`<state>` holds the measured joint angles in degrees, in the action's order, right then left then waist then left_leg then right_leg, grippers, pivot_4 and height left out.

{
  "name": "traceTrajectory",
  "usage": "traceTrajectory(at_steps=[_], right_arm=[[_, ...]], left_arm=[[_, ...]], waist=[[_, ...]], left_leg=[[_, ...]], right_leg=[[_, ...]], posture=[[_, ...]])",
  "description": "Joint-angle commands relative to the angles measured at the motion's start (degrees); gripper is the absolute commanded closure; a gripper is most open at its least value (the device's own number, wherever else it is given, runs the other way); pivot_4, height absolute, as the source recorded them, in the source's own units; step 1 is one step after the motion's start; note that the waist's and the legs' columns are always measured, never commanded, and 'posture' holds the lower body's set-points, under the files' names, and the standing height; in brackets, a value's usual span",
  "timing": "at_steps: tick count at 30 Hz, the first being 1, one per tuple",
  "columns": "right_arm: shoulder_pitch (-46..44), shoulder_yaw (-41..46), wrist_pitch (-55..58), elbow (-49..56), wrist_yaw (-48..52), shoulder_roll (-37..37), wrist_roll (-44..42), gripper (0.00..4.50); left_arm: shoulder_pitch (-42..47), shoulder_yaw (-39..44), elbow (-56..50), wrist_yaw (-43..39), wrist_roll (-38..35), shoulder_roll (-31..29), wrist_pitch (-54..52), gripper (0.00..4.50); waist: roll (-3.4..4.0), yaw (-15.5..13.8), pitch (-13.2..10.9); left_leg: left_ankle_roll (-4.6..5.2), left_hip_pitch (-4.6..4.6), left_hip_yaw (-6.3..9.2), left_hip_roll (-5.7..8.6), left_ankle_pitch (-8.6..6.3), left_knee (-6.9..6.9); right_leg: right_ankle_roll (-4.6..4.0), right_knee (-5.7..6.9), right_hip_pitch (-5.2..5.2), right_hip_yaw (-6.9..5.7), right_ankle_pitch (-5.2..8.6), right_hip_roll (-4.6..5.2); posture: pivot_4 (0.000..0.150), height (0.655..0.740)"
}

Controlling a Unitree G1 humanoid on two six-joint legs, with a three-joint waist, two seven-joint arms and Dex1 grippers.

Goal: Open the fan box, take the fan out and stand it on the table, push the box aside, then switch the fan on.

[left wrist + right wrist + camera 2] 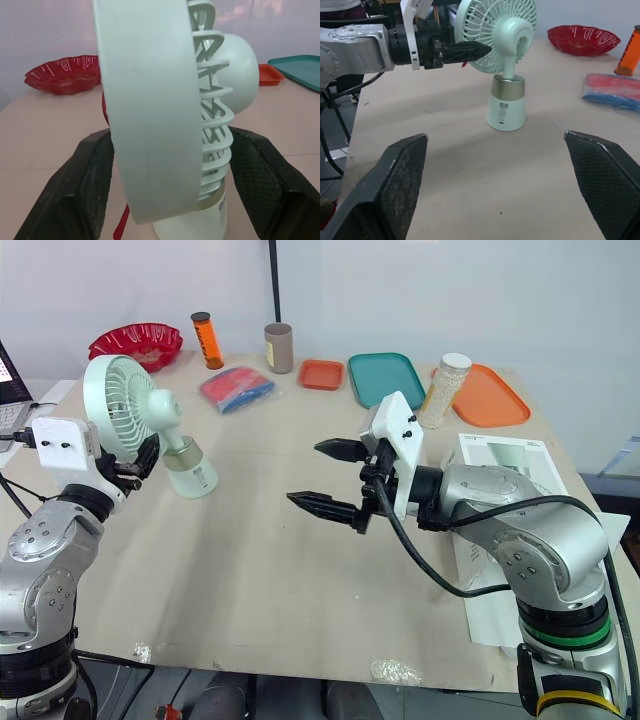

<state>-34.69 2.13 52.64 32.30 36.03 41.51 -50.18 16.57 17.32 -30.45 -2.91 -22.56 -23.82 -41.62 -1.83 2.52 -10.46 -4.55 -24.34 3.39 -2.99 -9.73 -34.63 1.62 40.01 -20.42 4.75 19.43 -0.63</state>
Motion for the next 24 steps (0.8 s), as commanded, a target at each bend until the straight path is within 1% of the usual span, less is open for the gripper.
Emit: traceTrajectory(at_steps=[1,3,12,14,18,22,24], right_arm=[[-0.3,0.8,-0.9,1.2,0.3,0.4,0.4,0.00],[-0.2,0.8,-0.8,1.2,0.3,0.3,0.6,0.00],[0.1,0.8,-0.7,1.5,0.1,0.1,0.9,0.00],[0.1,0.7,-0.8,1.5,0.2,0.1,1.1,0.00],[0.2,0.7,-0.7,1.8,0.0,0.0,1.0,0.00],[0.2,0.6,-0.1,2.2,-0.7,-0.1,0.7,0.00],[0.0,0.5,0.5,2.5,-1.5,-0.4,0.3,0.00]], left_arm=[[1.3,0.6,-1.8,0.0,0.3,-0.2,0.4,1.82],[1.4,0.5,-1.6,0.1,0.4,-0.1,0.4,2.42],[1.3,0.2,-1.5,-0.5,0.7,-0.4,0.9,2.42],[1.2,0.0,-1.8,-1.0,0.6,-0.5,1.1,2.60],[1.5,0.3,-2.4,-0.9,0.0,-0.1,0.8,2.60],[2.8,-0.9,-4.6,-1.0,-0.5,-0.5,-0.4,2.60],[3.7,-0.8,-5.9,0.0,-1.5,0.4,-2.0,2.60]], waist=[[0.00,0.0,0.0],[0.00,0.0,0.0],[-0.01,0.0,0.0],[-0.01,0.0,0.0],[-0.01,0.0,0.0],[-0.01,0.0,0.0],[-0.03,0.0,0.0]], left_leg=[[0.00,0.00,0.00,0.00,0.00,0.00],[0.00,0.00,0.00,0.00,0.00,0.00],[0.00,0.00,0.00,0.00,0.00,0.00],[0.00,0.00,0.00,0.00,0.00,0.00],[0.00,0.00,0.00,0.01,0.00,0.00],[0.00,0.00,0.00,0.01,0.00,0.00],[0.00,-0.01,0.00,0.01,0.00,0.00]], right_leg=[[0.00,0.00,0.00,0.00,0.00,0.00],[0.00,0.00,0.00,0.00,0.00,0.00],[0.01,-0.01,0.00,0.00,0.00,0.00],[0.01,-0.01,0.00,0.00,0.00,0.00],[0.01,-0.01,0.00,0.00,0.01,0.00],[0.01,-0.01,0.00,0.00,0.01,0.00],[0.01,-0.01,0.00,-0.01,0.01,0.01]], posture=[[0.150,0.7400],[0.150,0.7400],[0.150,0.7400],[0.150,0.7400],[0.150,0.7400],[0.150,0.7400],[0.150,0.7400]])
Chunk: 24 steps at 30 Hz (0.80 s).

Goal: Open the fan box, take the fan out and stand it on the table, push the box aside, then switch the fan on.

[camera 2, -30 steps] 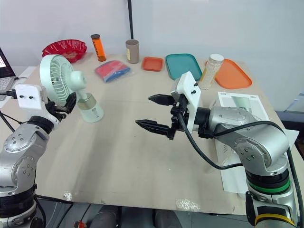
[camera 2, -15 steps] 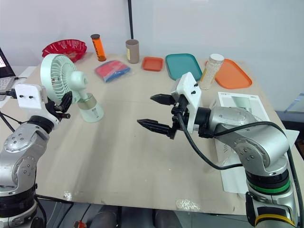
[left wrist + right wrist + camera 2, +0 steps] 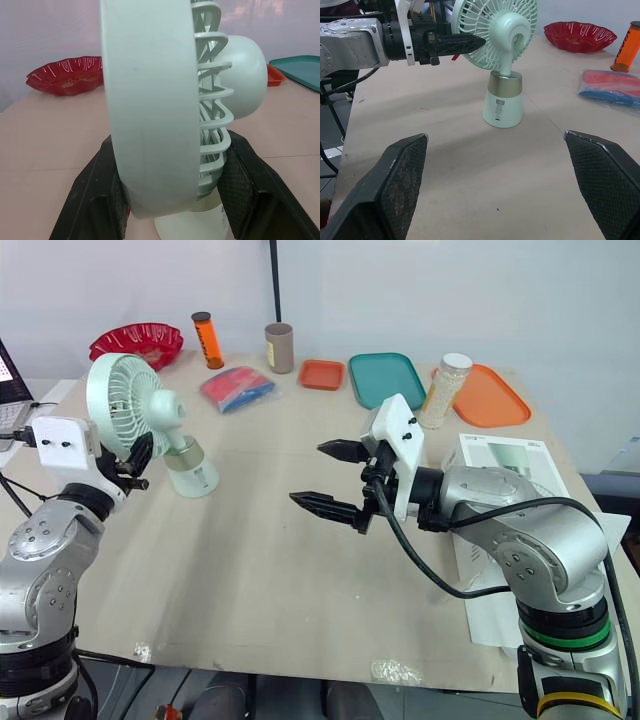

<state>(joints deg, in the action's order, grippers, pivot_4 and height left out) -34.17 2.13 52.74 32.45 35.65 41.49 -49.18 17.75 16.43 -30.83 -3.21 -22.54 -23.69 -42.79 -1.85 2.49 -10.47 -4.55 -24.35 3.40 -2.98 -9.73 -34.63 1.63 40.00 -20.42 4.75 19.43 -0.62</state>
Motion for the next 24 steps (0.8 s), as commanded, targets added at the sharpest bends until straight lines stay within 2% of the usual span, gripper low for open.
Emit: traceTrajectory(at_steps=[1,10,18,24], right_arm=[[-0.7,0.5,0.8,2.4,-1.6,-0.6,-0.9,0.00],[-1.0,-1.4,2.3,2.7,-5.4,-3.3,0.2,0.00],[-1.6,-4.9,2.2,0.6,-9.6,-6.5,5.2,0.00],[-3.7,-8.2,2.2,-2.6,-12.9,-10.6,10.2,0.00]], left_arm=[[2.8,-0.1,-6.3,0.7,-1.8,0.5,-1.7,2.60],[5.0,-3.1,-13.1,1.0,-4.5,1.6,-7.1,2.60],[9.4,-4.0,-14.6,1.2,-7.9,2.3,-12.6,2.60],[8.2,-4.4,-15.6,0.4,-9.8,2.1,-15.4,2.60]], waist=[[-0.03,0.0,0.0],[-0.06,0.0,0.0],[-0.06,0.0,0.0],[-0.06,0.1,0.0]], left_leg=[[0.00,-0.02,0.01,0.00,0.00,0.00],[-0.07,-0.41,0.03,0.00,0.04,-0.02],[-0.11,-0.46,0.04,0.01,0.07,-0.01],[-0.17,-0.49,0.05,0.00,0.10,-0.01]], right_leg=[[0.01,-0.01,0.00,0.00,0.00,0.01],[0.02,0.02,-0.45,-0.01,-0.01,0.01],[0.01,0.04,-0.54,-0.02,-0.02,0.00],[0.01,0.07,-0.58,-0.02,-0.03,0.00]], posture=[[0.150,0.7400],[0.150,0.7400],[0.150,0.7400],[0.150,0.7400]])
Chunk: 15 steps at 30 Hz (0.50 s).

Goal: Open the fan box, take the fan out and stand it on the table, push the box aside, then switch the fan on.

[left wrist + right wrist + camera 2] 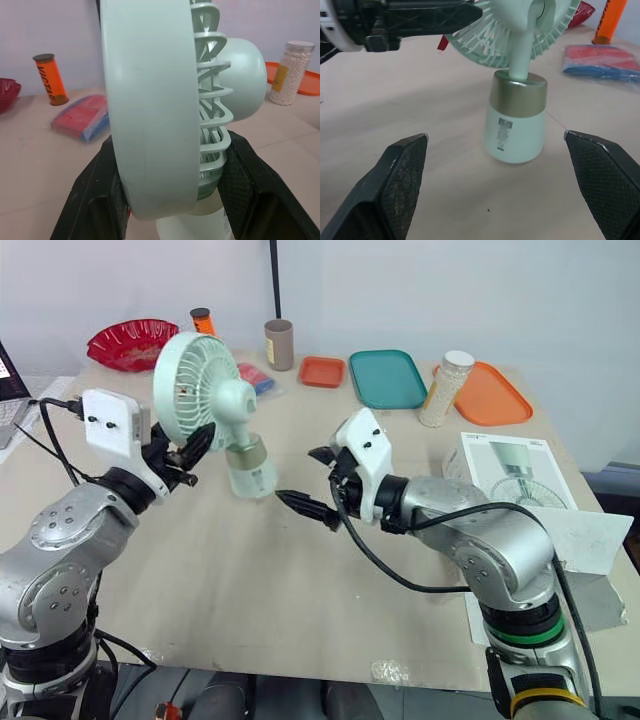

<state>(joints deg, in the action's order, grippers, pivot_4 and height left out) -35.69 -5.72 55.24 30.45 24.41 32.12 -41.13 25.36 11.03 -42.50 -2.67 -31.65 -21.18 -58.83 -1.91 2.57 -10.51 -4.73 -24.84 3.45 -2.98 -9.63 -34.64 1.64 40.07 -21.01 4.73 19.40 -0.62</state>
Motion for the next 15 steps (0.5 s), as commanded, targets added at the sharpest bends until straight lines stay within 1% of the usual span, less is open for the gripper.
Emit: traceTrajectory(at_steps=[1,9,15], right_arm=[[-2.8,-1.0,-0.5,-1.3,-2.0,-2.0,3.2,0.00],[-6.2,-6.7,-3.0,-7.0,-2.5,-8.3,10.5,0.00],[-8.1,-7.7,-4.8,-12.3,-3.1,-13.5,14.0,0.00]], left_arm=[[0.2,1.2,-3.7,-0.3,-0.9,-0.5,0.5,2.60],[-0.2,1.3,-3.0,-0.7,-1.7,-0.2,0.7,2.60],[-1.5,0.8,-3.0,-2.2,-1.3,-0.7,2.2,2.60]], waist=[[0.00,0.0,0.0],[0.00,0.0,0.0],[0.00,0.0,0.0]], left_leg=[[-0.02,-0.01,0.01,0.00,0.01,0.00],[-0.03,-0.04,0.02,0.00,0.02,0.00],[-0.07,-0.13,0.05,0.00,0.04,0.00]], right_leg=[[0.00,0.00,-0.01,-0.01,0.00,0.00],[-0.01,0.00,-0.04,-0.01,-0.01,0.01],[-0.02,0.01,-0.11,-0.05,-0.02,0.01]], posture=[[0.150,0.7400],[0.150,0.7400],[0.150,0.7400]])
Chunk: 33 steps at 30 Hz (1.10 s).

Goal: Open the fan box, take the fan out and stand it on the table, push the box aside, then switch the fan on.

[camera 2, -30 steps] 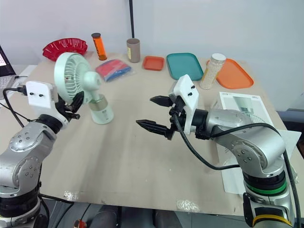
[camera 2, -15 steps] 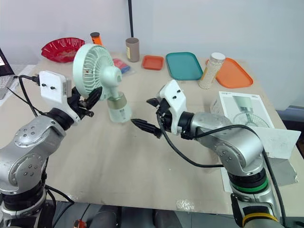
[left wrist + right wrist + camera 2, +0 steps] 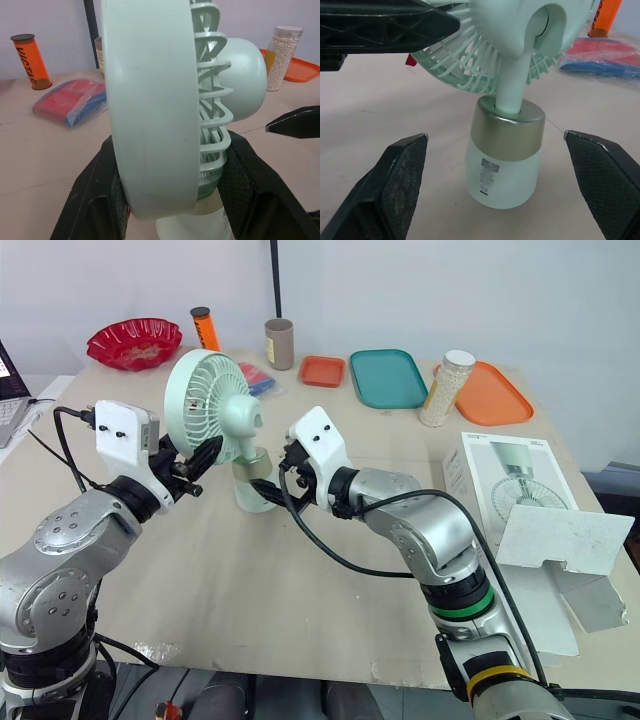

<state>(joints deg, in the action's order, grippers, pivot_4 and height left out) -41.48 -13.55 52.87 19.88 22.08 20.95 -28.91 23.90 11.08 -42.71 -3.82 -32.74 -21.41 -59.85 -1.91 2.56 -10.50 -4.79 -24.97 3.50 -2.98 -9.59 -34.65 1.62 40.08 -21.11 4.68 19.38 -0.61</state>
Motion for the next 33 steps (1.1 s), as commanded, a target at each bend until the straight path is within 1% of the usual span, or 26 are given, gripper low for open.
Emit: traceTrajectory(at_steps=[1,6,17,19,20,22,33], right_arm=[[-2.6,-0.2,-3.0,-2.7,-0.6,-3.0,2.6,0.00],[-4.3,-0.5,-5.0,-6.7,0.3,-6.4,5.2,0.00],[-4.9,-1.3,-8.1,-12.6,1.2,-10.8,9.4,0.00],[-4.8,-1.1,-8.2,-12.8,1.5,-11.1,9.7,0.52],[-4.8,-1.1,-8.2,-12.9,1.6,-11.3,9.9,0.70],[-4.7,-1.0,-8.3,-12.9,1.9,-11.5,10.4,1.55],[-4.6,-0.6,-8.4,-13.6,2.7,-13.0,11.7,1.55]], left_arm=[[-0.3,0.7,-2.8,-1.2,-0.2,-0.4,3.4,2.60],[-1.0,0.8,-3.0,-2.0,-0.4,-0.3,3.5,2.60],[-0.7,0.8,-3.2,-2.5,-0.8,-0.6,3.1,2.60],[-0.6,0.8,-3.2,-2.6,-0.8,-0.7,3.1,2.60],[-0.6,0.8,-3.2,-2.6,-0.7,-0.7,3.1,2.60],[-0.6,0.7,-3.2,-2.7,-0.7,-0.7,3.1,2.60],[-0.2,0.5,-2.9,-2.7,-0.6,-0.6,3.0,2.60]], waist=[[0.00,0.0,0.0],[0.00,0.0,0.0],[0.00,0.0,0.0],[0.00,0.0,0.0],[0.00,0.0,0.0],[0.00,0.0,0.0],[0.00,0.0,0.0]], left_leg=[[-0.01,0.00,0.00,0.00,0.00,0.00],[-0.05,-0.05,0.01,-0.01,0.03,0.00],[-0.05,-0.07,0.02,-0.01,0.03,0.00],[-0.05,-0.08,0.02,-0.01,0.03,0.00],[-0.05,-0.08,0.02,-0.01,0.03,0.00],[-0.05,-0.08,0.03,-0.02,0.03,0.00],[-0.06,-0.08,0.04,-0.02,0.03,0.00]], right_leg=[[-0.01,0.01,-0.01,0.00,0.00,0.00],[-0.03,0.06,-0.09,-0.01,-0.02,0.00],[-0.04,0.07,-0.11,-0.04,-0.03,0.00],[-0.04,0.07,-0.11,-0.05,-0.03,0.00],[-0.04,0.07,-0.11,-0.05,-0.03,0.01],[-0.04,0.08,-0.11,-0.06,-0.03,0.00],[-0.05,0.08,-0.11,-0.07,-0.04,0.00]], posture=[[0.150,0.7400],[0.150,0.7400],[0.150,0.7400],[0.150,0.7400],[0.150,0.7400],[0.150,0.7400],[0.150,0.7400]])
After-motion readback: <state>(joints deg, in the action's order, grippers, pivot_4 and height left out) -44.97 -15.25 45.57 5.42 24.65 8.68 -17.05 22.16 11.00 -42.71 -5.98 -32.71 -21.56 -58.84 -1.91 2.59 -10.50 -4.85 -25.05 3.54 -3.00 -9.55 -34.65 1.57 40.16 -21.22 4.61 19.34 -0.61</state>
